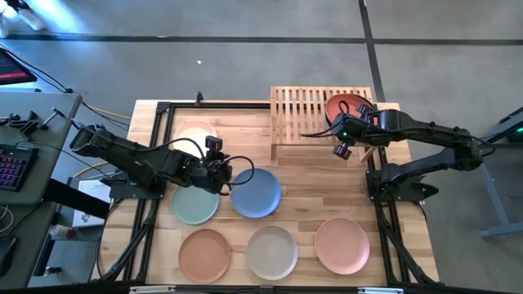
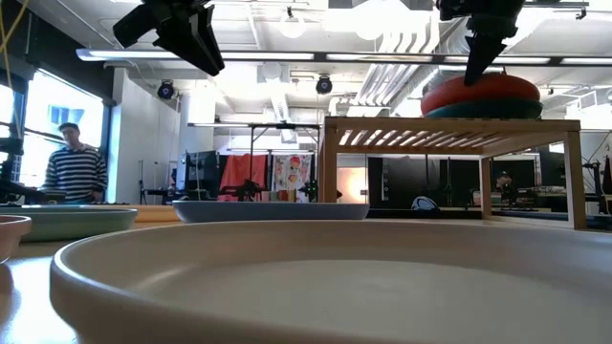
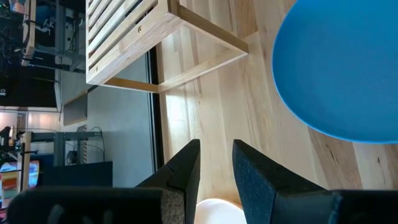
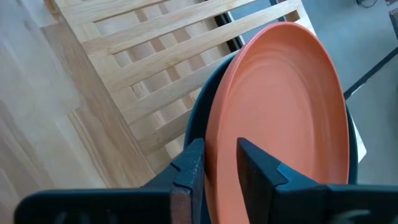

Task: Place and stack plates onto a shelf
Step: Stack the orange plate on top of the dark green plate on the shelf, then stack the blue plate on top of the orange plate on the shelf

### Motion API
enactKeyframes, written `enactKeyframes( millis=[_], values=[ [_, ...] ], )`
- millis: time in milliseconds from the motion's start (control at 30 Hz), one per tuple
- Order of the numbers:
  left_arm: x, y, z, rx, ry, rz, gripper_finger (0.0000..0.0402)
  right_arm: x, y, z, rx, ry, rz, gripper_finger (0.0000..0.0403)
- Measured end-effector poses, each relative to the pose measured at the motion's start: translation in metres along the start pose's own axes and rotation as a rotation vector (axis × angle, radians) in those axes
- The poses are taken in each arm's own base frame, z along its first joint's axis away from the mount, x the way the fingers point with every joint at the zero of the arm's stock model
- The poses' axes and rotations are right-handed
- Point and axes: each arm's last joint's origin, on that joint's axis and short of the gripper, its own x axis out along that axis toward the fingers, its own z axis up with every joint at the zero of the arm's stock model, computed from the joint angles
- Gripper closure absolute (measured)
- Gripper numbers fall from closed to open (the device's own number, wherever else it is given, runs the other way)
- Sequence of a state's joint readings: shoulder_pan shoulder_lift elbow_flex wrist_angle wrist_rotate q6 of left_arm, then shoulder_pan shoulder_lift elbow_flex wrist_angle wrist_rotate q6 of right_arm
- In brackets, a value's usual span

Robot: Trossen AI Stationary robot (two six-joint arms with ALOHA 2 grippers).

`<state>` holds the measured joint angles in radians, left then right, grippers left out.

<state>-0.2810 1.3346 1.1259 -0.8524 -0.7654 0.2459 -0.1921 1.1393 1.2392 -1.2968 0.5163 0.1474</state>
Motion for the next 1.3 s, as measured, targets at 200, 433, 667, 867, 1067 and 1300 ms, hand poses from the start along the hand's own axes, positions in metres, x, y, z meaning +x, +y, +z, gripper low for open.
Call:
enactKeyframes(
  millis=[200,433,667,867,1067,1300],
  values=[
    [0.000,0.000,0.000,0.000,0.000,0.000,0.0319,0.000,0.000,-0.001,-0.009,0.012,0.004,0.0331],
    [0.000,0.000,0.000,0.000,0.000,0.000,0.0319,-0.003,-0.001,-0.002,-0.013,0.020,0.006,0.0331],
    [0.000,0.000,0.000,0.000,0.000,0.000,0.0319,-0.014,-0.007,0.002,0.011,-0.006,0.015,0.0331],
    [0.000,0.000,0.000,0.000,0.000,0.000,0.0319,-0.014,-0.007,0.002,0.019,-0.004,0.025,0.0331],
    [0.000,0.000,0.000,-0.002,0.000,0.000,0.0319,-0.014,-0.007,0.002,0.014,-0.005,0.027,0.0331],
    [0.000,-0.005,-0.003,-0.080,0.007,-0.135,0.0319,-0.015,-0.003,0.006,0.053,-0.026,0.146,0.0331]
  ],
)
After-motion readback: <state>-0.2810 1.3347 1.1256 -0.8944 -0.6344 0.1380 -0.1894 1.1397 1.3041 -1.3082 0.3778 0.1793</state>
